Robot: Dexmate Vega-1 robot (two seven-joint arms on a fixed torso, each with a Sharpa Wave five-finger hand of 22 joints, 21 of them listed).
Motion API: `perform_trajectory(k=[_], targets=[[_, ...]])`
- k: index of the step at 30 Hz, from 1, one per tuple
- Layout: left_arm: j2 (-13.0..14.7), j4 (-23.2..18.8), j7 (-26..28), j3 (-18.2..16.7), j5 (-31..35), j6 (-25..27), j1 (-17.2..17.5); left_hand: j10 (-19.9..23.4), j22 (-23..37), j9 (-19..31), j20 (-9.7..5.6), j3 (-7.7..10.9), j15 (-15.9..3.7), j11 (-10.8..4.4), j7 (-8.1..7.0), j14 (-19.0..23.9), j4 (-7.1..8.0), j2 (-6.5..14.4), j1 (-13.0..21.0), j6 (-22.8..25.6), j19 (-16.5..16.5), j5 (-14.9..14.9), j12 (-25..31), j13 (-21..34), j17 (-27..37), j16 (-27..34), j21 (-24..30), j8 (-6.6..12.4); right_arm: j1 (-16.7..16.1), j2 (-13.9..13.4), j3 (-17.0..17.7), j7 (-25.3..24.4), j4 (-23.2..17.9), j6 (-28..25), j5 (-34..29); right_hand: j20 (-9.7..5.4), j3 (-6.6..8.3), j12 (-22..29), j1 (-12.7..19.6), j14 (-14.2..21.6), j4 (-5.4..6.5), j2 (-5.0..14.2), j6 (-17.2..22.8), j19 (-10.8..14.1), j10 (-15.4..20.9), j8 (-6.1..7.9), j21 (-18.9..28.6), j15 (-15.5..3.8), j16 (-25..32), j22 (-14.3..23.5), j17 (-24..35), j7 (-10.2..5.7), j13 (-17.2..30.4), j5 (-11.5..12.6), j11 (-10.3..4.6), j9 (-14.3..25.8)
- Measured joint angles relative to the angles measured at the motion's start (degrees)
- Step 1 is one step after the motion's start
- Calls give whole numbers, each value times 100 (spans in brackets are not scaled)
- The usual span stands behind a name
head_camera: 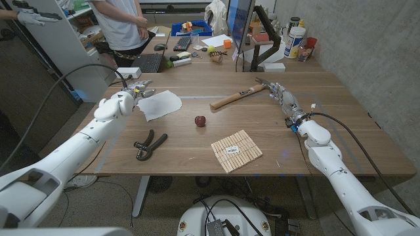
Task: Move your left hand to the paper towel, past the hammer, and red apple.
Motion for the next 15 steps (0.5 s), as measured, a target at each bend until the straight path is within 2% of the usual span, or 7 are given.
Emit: perform_trajectory(k=[15], targets=[[-54,120,-83,105,60,70,-79,0,-1,0,0,0,0,0,0,0,0,22,-22,0,0,0,0,0,0,0,0,0,-49,-64,-1,30,-53,59,-26,0,-16,0,0,0,-16,0,0,0,0,0,0,0,0,0,0,0,0,0,0,0]])
